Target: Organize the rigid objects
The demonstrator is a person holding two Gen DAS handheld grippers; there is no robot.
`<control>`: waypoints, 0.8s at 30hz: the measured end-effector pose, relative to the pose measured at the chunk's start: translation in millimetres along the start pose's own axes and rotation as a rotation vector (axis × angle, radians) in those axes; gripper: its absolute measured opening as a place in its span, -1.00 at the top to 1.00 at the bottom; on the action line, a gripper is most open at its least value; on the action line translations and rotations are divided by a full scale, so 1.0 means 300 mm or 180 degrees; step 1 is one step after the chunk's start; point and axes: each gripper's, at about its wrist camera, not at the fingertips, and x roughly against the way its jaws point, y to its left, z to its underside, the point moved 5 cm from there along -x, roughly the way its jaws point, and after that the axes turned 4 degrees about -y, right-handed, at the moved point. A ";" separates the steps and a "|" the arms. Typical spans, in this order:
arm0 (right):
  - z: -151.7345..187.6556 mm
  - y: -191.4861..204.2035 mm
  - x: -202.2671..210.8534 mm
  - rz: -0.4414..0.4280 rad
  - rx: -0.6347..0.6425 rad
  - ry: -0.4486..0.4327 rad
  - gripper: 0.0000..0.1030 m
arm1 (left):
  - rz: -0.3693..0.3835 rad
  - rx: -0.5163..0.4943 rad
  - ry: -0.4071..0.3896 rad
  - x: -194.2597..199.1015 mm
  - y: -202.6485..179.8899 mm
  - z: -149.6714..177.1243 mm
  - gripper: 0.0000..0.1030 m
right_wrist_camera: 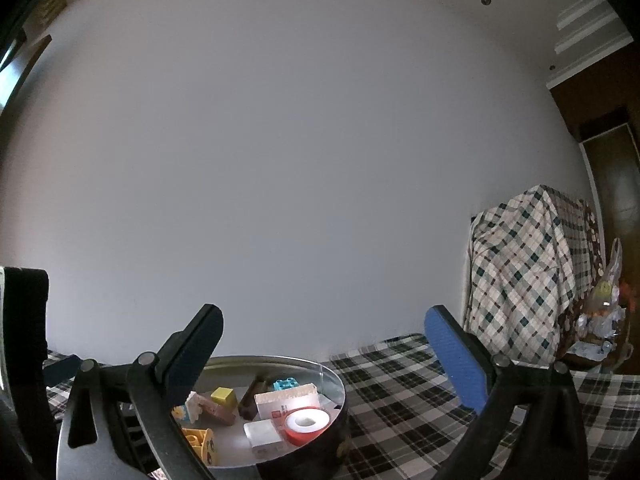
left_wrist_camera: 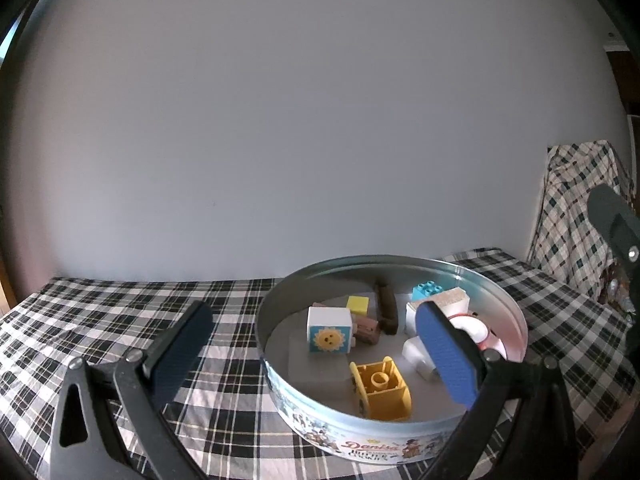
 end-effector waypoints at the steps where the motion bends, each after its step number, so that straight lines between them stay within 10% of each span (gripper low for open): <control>1: -0.002 -0.003 0.005 0.0007 -0.0004 -0.0013 -0.99 | 0.0004 -0.0002 0.0000 0.000 0.000 0.000 -1.00; 24: -0.010 -0.033 0.014 -0.0004 -0.0143 -0.0036 -0.99 | -0.0030 -0.0079 -0.0033 0.016 -0.017 0.000 -1.00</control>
